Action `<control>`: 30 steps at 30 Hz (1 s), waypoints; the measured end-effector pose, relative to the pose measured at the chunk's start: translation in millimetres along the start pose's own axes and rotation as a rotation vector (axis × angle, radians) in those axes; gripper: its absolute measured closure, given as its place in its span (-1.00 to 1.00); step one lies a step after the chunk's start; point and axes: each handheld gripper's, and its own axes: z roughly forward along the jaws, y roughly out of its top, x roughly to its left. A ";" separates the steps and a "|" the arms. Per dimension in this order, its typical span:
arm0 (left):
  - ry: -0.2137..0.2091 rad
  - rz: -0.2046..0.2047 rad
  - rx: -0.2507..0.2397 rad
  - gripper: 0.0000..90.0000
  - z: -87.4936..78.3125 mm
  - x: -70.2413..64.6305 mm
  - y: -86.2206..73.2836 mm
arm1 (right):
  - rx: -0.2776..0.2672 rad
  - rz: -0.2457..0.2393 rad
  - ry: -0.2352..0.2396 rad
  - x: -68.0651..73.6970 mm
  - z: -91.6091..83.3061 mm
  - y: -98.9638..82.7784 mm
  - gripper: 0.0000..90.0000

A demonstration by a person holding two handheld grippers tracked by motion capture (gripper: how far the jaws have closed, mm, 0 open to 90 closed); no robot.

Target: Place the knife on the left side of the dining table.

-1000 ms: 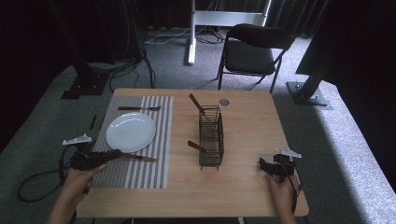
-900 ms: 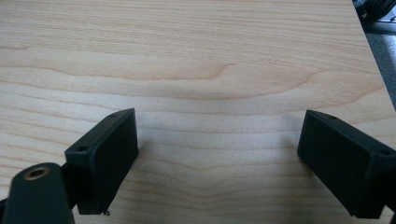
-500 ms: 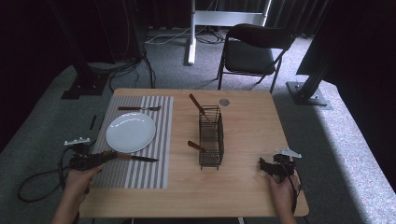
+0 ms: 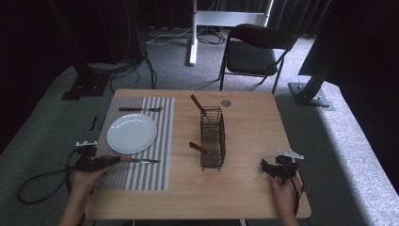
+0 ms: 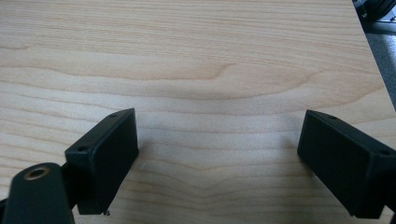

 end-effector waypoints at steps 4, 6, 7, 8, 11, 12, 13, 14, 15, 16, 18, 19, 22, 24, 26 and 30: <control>0.043 0.008 0.014 -0.13 5.2 1.0 0.1 | 0.000 0.000 0.000 0.0 0.0 0.0 -0.74; 0.070 0.012 0.021 -0.17 8.2 0.6 -0.2 | 0.000 0.001 0.000 0.0 0.0 0.0 -0.74; 0.081 0.014 0.023 -0.18 9.7 0.6 -0.4 | 0.000 0.001 0.000 0.0 0.0 0.0 -0.74; 0.089 0.015 0.028 -0.19 11.1 0.9 -0.4 | 0.000 0.001 0.000 0.0 0.0 0.0 -0.74; 0.115 0.023 0.034 -0.22 14.8 0.8 -0.6 | 0.000 0.001 0.000 0.1 0.0 0.0 -0.74; 0.119 0.025 0.036 -0.23 15.3 0.7 -0.6 | 0.000 0.001 0.000 0.1 0.0 0.0 -0.74; 0.130 0.030 0.039 -0.23 16.3 0.0 -0.5 | 0.000 0.001 0.000 0.1 0.0 0.0 -0.74; 0.138 0.038 0.043 -0.24 17.0 -0.2 -0.1 | 0.000 0.001 0.000 0.1 0.0 0.0 -0.74; 0.143 0.038 0.043 -0.24 17.7 -0.4 0.1 | 0.000 0.001 0.000 0.1 0.0 0.0 -0.74; 0.148 0.040 0.045 -0.25 18.6 -0.6 0.3 | 0.000 0.001 0.000 0.1 0.0 0.0 -0.74; 0.154 0.044 0.046 -0.25 20.5 0.0 0.5 | 0.000 0.001 0.000 0.1 0.0 0.0 -0.74; 0.162 0.050 0.051 -0.26 21.7 -0.2 0.5 | 0.000 0.001 0.000 0.1 0.0 0.0 -0.74; 0.204 0.070 0.067 -0.26 24.7 -1.2 0.1 | 0.000 0.001 0.000 0.1 0.0 0.0 -0.74; 0.229 0.082 0.071 -0.26 25.6 -2.8 0.1 | 0.000 0.001 0.000 0.1 0.0 0.0 -0.74; 0.222 0.082 0.061 -0.26 25.0 -3.5 -0.6 | 0.000 0.001 0.000 0.1 0.0 0.0 -0.74; 0.212 0.085 0.044 -0.27 21.3 -5.0 -5.7 | 0.000 0.001 0.000 0.1 0.0 0.0 -0.74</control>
